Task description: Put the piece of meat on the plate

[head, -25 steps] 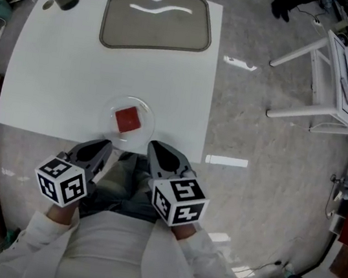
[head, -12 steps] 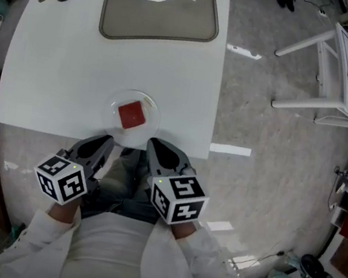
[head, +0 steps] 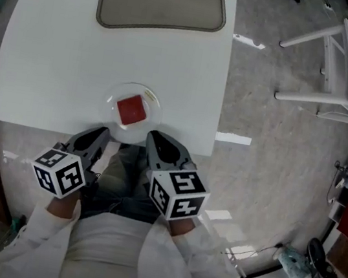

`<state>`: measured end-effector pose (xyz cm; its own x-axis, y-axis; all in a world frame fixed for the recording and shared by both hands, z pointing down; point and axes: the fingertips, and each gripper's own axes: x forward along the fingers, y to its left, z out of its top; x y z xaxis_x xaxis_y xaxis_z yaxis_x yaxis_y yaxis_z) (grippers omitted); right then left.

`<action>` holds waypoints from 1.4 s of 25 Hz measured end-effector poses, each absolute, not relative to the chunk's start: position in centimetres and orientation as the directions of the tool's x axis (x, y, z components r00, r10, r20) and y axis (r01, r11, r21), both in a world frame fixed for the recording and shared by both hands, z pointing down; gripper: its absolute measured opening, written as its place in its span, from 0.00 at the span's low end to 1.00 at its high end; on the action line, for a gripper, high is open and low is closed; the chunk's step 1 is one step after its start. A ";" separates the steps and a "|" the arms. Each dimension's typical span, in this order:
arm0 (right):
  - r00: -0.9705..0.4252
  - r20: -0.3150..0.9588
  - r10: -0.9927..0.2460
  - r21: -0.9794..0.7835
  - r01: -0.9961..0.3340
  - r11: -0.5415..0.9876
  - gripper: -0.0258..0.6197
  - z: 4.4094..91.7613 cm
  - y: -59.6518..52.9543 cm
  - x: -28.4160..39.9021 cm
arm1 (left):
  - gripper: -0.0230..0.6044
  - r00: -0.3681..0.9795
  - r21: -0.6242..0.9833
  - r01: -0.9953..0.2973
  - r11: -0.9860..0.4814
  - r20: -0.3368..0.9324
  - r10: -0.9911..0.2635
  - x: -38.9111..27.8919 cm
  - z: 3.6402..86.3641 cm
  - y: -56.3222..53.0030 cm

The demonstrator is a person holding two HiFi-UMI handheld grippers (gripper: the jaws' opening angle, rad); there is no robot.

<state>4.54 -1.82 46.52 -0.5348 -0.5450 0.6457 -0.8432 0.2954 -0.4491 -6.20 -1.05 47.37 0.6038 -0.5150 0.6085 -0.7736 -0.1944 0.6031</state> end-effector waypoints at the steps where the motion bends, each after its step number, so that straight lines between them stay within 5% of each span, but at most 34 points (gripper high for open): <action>1: -0.534 0.648 -0.543 -0.451 -0.844 0.292 0.07 46.7 -1.8 4.6 | 0.05 0.598 0.598 -0.779 -0.191 0.615 -0.515 -6.3 47.6 -1.1; 25: -0.499 0.696 -0.516 -0.446 -0.864 0.233 0.07 49.1 -1.7 5.6 | 0.06 0.509 0.530 -0.839 -0.121 0.687 -0.518 -8.3 49.5 -1.5; 31: -0.487 0.702 -0.520 -0.439 -0.871 0.223 0.07 49.3 -1.8 5.6 | 0.14 0.516 0.537 -0.836 -0.112 0.700 -0.494 -8.2 50.0 -1.1; 35: -0.486 0.713 -0.505 -0.447 -0.870 0.206 0.18 49.7 -1.8 5.6 | 0.16 0.531 0.541 -0.832 -0.128 0.705 -0.470 -7.7 50.1 -1.0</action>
<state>5.55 -1.81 49.71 -0.4858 -0.5049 0.7135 -0.8705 0.2058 -0.4471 -7.72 -0.98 50.07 0.5306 -0.4705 0.7051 -0.8316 -0.1277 0.5406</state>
